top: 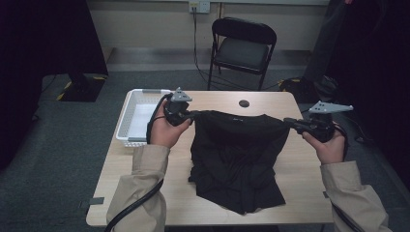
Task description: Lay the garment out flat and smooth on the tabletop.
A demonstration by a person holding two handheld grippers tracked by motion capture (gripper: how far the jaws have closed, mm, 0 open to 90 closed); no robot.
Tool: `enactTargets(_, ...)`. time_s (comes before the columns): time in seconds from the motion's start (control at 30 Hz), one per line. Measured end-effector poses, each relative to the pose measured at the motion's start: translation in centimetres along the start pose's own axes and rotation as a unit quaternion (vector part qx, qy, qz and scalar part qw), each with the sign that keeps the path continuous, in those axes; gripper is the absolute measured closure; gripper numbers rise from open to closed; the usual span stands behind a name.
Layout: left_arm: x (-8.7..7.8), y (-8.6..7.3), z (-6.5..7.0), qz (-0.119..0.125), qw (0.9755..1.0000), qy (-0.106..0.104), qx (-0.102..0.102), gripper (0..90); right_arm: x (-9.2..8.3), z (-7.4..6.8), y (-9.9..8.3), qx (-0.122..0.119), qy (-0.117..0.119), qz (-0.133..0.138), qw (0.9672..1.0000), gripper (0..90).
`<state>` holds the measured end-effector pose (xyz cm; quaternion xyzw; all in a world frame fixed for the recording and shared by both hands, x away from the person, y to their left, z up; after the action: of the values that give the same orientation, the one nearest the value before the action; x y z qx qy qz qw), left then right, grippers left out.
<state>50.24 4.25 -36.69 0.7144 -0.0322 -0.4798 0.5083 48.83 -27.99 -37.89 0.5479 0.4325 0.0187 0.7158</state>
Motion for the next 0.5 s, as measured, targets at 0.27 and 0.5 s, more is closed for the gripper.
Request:
enactTargets(0.27, 4.0, -0.4, -3.0, -0.044, 0.999, -0.001, -0.006, 88.4, 3.2, 2.4, -0.2, 0.007, 0.003, -0.027, 0.9996, 88.1)
enactTargets(0.5, 7.9, 2.0, -8.0, -0.033, 0.9949, 0.081, -0.05, 87.6, 8.4, 6.6, 3.0, 0.011, -0.054, -0.051, 0.9972, 88.0)
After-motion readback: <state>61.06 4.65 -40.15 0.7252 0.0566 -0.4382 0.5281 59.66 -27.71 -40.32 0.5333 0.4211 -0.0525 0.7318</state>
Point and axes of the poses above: each handheld gripper's, and its own axes: x roughly forward along the jaws, y roughly out of its top, z roughly to its right, the point moved 9 cm from there along x, roughly forward along the jaws, and after that the axes turned 9 degrees about -z, right-handed, at the moved point
